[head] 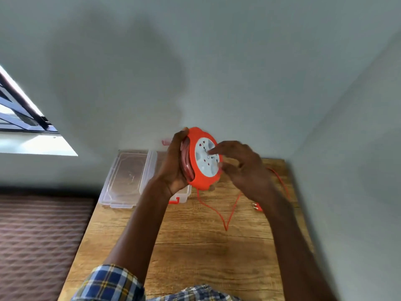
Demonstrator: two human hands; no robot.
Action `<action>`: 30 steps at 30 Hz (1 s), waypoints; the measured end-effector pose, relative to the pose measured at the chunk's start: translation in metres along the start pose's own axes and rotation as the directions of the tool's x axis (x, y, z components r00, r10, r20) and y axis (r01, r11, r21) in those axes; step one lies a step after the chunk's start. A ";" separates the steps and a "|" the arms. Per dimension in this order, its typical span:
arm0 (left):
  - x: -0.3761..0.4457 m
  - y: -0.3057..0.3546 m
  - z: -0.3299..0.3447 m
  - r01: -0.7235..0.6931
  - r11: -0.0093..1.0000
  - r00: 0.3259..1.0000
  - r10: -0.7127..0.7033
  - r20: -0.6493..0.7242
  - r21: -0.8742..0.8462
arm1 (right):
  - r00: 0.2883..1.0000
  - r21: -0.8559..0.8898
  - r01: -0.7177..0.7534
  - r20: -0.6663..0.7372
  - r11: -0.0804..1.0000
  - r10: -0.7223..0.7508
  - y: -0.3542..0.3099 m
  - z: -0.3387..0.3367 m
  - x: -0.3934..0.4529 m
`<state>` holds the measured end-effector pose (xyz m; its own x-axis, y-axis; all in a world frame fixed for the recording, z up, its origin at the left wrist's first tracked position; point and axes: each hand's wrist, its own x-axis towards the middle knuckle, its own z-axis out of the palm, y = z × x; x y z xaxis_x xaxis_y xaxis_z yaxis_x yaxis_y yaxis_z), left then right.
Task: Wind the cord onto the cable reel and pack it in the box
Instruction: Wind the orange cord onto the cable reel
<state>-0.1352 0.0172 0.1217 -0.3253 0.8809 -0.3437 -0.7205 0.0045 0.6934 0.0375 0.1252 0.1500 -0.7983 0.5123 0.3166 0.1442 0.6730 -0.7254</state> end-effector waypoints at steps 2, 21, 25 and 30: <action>0.002 -0.003 -0.001 0.052 0.998 0.998 -0.054 0.045 0.043 | 0.998 -0.028 -0.018 0.064 0.999 0.020 -0.001 0.012 0.001; -0.003 -0.003 -0.022 0.243 0.967 0.940 -0.253 0.228 0.073 | 0.984 -0.299 -0.058 0.141 0.953 0.104 -0.004 0.033 -0.007; -0.002 -0.004 -0.020 0.216 0.973 0.953 -0.228 0.199 0.082 | 0.964 -0.235 -0.251 0.031 0.939 0.266 -0.010 0.035 -0.007; 0.000 -0.005 -0.011 0.194 0.976 0.969 -0.206 0.135 0.099 | 0.923 -0.140 -0.385 -0.046 0.912 0.382 -0.011 0.038 -0.008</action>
<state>-0.1382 0.0117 0.1111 -0.0840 0.9169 -0.3902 -0.7059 0.2217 0.6728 0.0202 0.0935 0.1328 -0.6548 0.7545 0.0433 0.5203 0.4916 -0.6983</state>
